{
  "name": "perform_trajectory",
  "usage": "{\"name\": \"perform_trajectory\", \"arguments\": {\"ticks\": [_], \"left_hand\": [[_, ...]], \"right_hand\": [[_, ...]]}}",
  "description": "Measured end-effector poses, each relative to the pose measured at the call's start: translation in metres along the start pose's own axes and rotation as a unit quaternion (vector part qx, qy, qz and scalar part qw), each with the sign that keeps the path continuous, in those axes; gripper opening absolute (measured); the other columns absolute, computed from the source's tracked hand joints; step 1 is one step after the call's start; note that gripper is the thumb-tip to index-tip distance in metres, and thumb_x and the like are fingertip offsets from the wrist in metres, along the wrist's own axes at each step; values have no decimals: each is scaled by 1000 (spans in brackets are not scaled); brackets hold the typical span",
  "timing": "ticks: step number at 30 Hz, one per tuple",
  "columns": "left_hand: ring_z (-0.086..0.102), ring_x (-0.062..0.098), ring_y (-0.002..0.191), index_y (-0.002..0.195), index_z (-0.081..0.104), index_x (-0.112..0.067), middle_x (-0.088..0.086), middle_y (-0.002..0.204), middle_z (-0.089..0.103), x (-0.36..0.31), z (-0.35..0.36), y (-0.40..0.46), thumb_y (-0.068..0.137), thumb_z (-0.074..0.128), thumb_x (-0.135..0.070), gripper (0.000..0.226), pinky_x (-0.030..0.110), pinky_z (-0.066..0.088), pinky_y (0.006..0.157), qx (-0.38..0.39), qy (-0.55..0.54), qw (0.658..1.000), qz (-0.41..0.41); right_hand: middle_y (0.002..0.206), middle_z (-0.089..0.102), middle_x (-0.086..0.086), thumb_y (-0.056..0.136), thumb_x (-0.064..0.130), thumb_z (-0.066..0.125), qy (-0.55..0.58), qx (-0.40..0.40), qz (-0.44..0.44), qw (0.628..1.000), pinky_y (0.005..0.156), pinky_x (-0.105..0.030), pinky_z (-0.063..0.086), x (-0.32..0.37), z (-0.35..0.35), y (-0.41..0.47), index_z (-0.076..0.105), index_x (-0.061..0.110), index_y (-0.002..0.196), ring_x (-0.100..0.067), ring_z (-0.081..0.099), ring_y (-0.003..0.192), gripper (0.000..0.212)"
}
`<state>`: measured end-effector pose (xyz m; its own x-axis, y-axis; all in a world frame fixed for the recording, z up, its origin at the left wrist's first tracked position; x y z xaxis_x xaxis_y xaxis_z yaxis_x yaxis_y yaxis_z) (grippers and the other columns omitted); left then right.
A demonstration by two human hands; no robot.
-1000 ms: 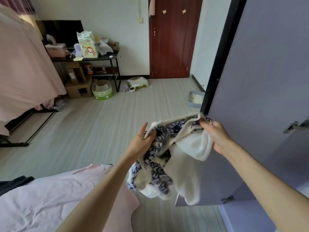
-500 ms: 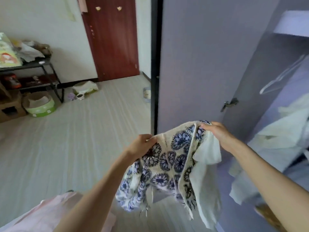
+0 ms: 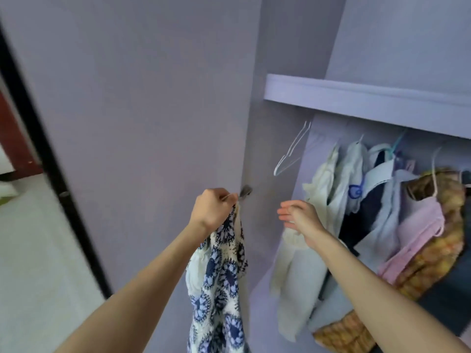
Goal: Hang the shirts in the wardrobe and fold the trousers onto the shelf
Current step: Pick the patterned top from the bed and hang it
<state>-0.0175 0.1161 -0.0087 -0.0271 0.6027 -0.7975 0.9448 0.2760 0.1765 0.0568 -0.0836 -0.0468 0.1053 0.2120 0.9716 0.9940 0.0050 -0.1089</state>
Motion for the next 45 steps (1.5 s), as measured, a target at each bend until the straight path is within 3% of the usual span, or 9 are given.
{"name": "perform_trajectory", "arguments": {"ticks": [5,11,15,24,29,33,36,41,45], "left_hand": [[57,31,68,72,56,-12,6,64,59,-30,24,70,94,48,-31,30,31,42,60,-74,125,986,79],[60,31,64,82,64,-12,5,67,64,-36,51,116,95,47,-28,27,30,43,55,-165,222,949,150],[62,29,62,83,66,-12,4,68,67,-31,59,126,96,47,-31,30,33,49,58,-174,229,943,169],[58,30,59,80,66,-16,1,59,60,-33,69,138,94,50,-32,27,30,42,55,-154,177,960,150],[52,29,64,66,59,-12,7,61,58,-29,74,142,92,54,-33,34,32,41,60,-62,41,996,41],[58,18,71,76,67,-8,5,75,66,-24,71,133,90,60,-30,27,24,41,64,28,-159,985,-63],[65,17,82,84,68,-19,4,88,70,-17,70,111,87,63,-31,13,27,50,73,104,-265,948,-144],[58,35,111,125,52,-7,21,125,58,7,64,68,89,48,-27,41,48,45,92,326,-410,818,-236],[58,32,109,116,59,-14,16,116,62,24,58,41,84,52,-18,33,48,43,94,409,-451,761,-223]], "right_hand": [[97,55,-16,94,0,39,44,-40,-39,997,63,-27,46,33,-2,106,53,-2,120,-21,51,74,29],[107,58,-21,95,17,45,-14,-103,-34,994,96,-51,44,55,3,215,51,-6,115,-36,56,99,31],[116,60,-24,92,14,47,-39,-166,-27,985,89,-42,45,58,2,249,55,-6,112,-39,56,108,29],[102,64,-10,84,-2,37,-9,-234,-102,967,67,-17,32,58,-9,246,63,9,92,-23,53,85,29],[89,58,-4,92,-2,35,43,-186,-153,970,74,-25,39,74,-23,232,64,6,92,-21,49,83,30],[66,46,3,96,3,40,48,-134,-140,980,48,-15,38,53,-25,189,63,2,100,-13,42,56,23],[59,42,-1,96,6,44,59,-96,-156,981,41,-13,33,23,-24,130,61,-2,99,-3,39,43,19],[62,50,-3,92,-4,47,59,-72,-225,970,52,-14,43,-39,-26,23,59,8,94,-1,49,50,17],[61,51,-2,92,6,53,131,-60,-105,984,49,-18,43,-64,-29,-3,51,19,111,-8,47,50,23]]}}
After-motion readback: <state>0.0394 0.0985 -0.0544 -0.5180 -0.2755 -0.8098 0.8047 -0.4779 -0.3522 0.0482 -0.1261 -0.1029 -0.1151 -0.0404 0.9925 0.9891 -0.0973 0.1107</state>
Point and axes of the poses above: each hand's wrist, its own y-axis towards the middle knuckle, its own z-axis out of the palm, x = y × z, the point moved 3 cm from there along y, towards the middle knuckle
